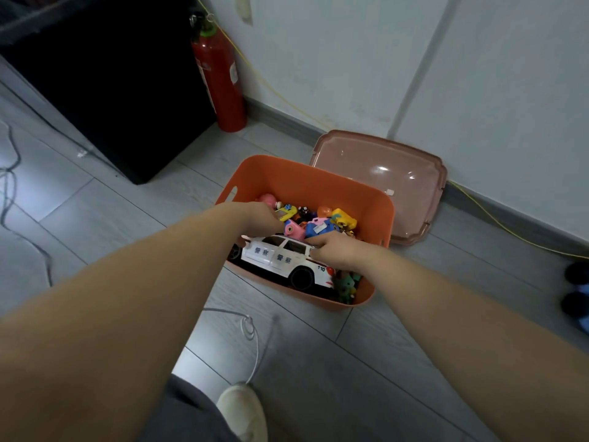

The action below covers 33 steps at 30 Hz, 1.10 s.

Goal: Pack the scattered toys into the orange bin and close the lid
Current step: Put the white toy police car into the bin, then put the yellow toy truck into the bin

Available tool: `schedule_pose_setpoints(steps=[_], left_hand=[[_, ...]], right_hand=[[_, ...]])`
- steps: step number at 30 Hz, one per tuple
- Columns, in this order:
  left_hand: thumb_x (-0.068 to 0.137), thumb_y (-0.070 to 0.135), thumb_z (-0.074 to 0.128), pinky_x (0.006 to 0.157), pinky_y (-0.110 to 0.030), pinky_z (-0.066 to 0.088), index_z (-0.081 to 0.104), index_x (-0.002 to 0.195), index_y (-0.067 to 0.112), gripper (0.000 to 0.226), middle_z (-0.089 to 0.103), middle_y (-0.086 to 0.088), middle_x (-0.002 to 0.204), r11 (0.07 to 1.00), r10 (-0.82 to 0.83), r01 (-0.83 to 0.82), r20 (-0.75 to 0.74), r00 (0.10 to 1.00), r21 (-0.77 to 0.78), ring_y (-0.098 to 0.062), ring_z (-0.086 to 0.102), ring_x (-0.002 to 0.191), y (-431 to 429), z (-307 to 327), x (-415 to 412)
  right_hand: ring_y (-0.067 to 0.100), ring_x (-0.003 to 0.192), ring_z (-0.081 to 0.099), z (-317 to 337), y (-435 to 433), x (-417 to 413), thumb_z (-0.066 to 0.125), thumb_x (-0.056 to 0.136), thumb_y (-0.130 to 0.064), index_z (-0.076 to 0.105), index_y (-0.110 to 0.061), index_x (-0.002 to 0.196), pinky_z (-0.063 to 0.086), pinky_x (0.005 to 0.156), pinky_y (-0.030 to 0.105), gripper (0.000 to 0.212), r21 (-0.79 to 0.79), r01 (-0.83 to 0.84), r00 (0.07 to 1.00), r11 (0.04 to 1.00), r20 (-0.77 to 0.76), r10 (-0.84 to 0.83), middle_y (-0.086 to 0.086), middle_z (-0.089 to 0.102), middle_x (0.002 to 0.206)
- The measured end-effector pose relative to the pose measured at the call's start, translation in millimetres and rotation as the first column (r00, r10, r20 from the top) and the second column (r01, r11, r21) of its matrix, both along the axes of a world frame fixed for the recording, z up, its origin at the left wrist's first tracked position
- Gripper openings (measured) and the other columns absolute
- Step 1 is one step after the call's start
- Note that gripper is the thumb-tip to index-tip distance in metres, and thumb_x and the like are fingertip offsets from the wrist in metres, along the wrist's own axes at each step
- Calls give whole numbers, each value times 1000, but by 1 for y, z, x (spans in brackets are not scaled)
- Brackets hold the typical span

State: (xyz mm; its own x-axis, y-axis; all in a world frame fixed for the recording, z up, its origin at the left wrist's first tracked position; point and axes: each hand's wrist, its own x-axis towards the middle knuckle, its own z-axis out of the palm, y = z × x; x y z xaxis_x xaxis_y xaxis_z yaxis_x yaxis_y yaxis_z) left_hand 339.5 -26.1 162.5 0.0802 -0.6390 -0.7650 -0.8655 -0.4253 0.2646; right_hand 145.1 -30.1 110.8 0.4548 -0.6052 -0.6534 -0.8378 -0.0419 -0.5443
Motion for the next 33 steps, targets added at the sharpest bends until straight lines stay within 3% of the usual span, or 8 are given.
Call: schedule_pose_setpoints(steps=[3, 6, 10, 16, 21, 24, 28, 33], left_hand=[[96, 45, 50, 89, -46, 56, 47, 143, 24, 51, 53, -8, 131, 997, -77, 77, 50, 996, 8, -28, 56, 110, 1, 2, -3], [97, 47, 52, 85, -44, 57, 48, 141, 24, 51, 55, -8, 129, 999, -49, 49, 14, 999, -13, -25, 58, 108, -1, 12, -5], [100, 46, 52, 82, -42, 54, 51, 139, 22, 46, 55, -8, 134, 999, 0, -1, -24, 1000, -53, -26, 57, 114, -8, 32, -2], [99, 40, 52, 86, -43, 56, 55, 137, 26, 40, 59, -7, 125, 974, -98, 134, 192, 976, -185, -27, 60, 111, -17, 63, 8], [100, 38, 51, 78, -40, 59, 54, 137, 23, 40, 62, -5, 115, 968, -132, 188, 304, 943, -164, -22, 63, 98, -19, 101, 1], [100, 35, 51, 75, -40, 59, 59, 131, 21, 36, 62, -6, 115, 935, -163, 237, 275, 948, -264, -22, 64, 97, -33, 118, -42], [98, 37, 53, 70, -35, 57, 61, 128, 20, 35, 62, -4, 107, 882, -296, 357, 225, 928, -309, -21, 64, 94, -50, 126, -125], [97, 37, 54, 80, -41, 59, 62, 128, 20, 36, 61, -6, 114, 786, -494, 521, 169, 853, -333, -23, 63, 96, -59, 131, -247]], right_hand=[[16, 95, 58, 0, 5, 0, 45, 103, -26, 49, -21, 147, 45, 73, 26, 45, -46, -24, 999, 999, -22, 23, 2, 61, 126], [26, 120, 56, 8, 9, -14, 45, 104, -36, 51, -17, 144, 46, 94, 31, 44, -194, -69, 994, 979, -92, 51, 7, 59, 138], [25, 121, 55, 23, 11, -41, 47, 103, -34, 58, -20, 137, 42, 91, 28, 39, -398, 49, 998, 916, 55, -30, 5, 58, 140], [17, 114, 57, 43, 16, -94, 53, 100, -34, 63, -20, 129, 44, 92, 29, 34, -567, 205, 976, 798, 177, -125, 1, 61, 126], [21, 112, 60, 45, 35, -143, 55, 98, -32, 66, -20, 126, 44, 91, 29, 32, -581, 217, 976, 785, 131, -173, 4, 64, 123], [26, 112, 58, 57, 42, -173, 53, 97, -28, 66, -14, 122, 45, 90, 30, 31, -596, 195, 980, 779, 81, -184, 10, 63, 120], [30, 122, 52, 76, 46, -215, 53, 97, -29, 64, -12, 128, 42, 104, 38, 37, -618, 153, 984, 771, 22, -177, 14, 60, 126], [34, 129, 47, 94, 55, -295, 48, 96, -36, 56, -18, 136, 36, 110, 41, 44, -631, 135, 958, 764, -114, -264, 12, 50, 138]])
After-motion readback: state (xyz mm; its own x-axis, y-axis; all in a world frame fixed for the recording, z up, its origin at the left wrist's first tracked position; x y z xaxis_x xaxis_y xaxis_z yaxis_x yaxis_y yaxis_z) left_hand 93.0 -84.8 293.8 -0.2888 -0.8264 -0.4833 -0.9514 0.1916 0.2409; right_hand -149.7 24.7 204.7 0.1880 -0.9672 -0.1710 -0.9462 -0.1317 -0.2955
